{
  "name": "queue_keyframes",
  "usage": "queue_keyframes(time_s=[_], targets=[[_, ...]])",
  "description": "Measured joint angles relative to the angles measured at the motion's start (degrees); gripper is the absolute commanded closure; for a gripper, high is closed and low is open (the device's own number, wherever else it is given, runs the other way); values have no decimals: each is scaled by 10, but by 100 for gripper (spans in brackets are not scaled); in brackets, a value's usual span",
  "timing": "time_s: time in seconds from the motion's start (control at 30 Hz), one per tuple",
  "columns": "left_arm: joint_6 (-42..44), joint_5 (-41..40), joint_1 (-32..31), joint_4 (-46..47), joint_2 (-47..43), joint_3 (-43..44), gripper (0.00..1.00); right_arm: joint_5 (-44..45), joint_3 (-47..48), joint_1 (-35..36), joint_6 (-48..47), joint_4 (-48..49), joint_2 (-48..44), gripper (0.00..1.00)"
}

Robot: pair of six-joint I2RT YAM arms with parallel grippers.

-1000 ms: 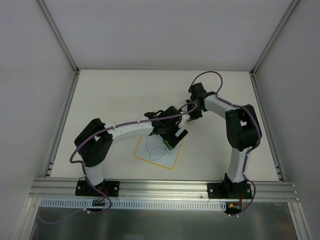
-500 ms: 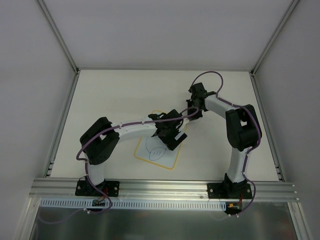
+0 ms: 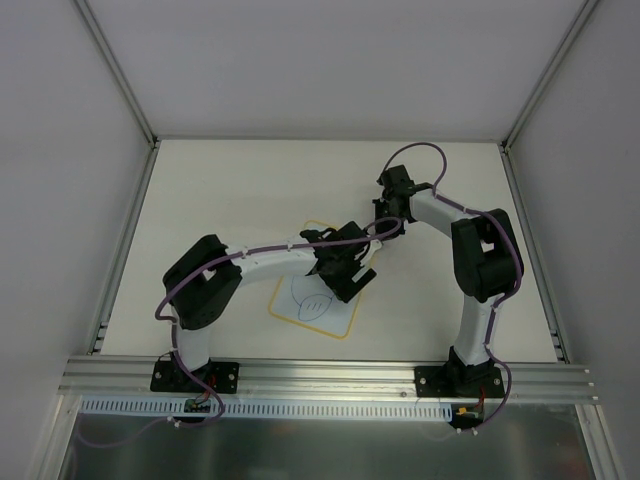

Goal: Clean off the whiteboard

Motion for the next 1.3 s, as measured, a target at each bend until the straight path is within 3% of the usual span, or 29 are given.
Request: queue_keyframes(time_s=[0.3, 0.53, 0.63, 0.8, 1.17, 1.3], targets=[[0, -4, -4, -1, 9, 5, 25, -2, 0, -1, 0, 0, 0, 100], [0, -11, -5, -1, 10, 5, 28, -3, 0, -3, 4, 0, 1, 100], [-1, -15, -5, -2, 11, 6, 38, -3, 0, -3, 5, 1, 1, 100], [-3, -44, 2, -8, 13, 11, 43, -4, 0, -3, 5, 3, 1, 100], [-16, -44, 153, -23, 66, 89, 48, -5, -1, -3, 5, 6, 1, 100], [-15, -44, 174, -30, 99, 136, 52, -6, -1, -4, 5, 6, 1, 100]])
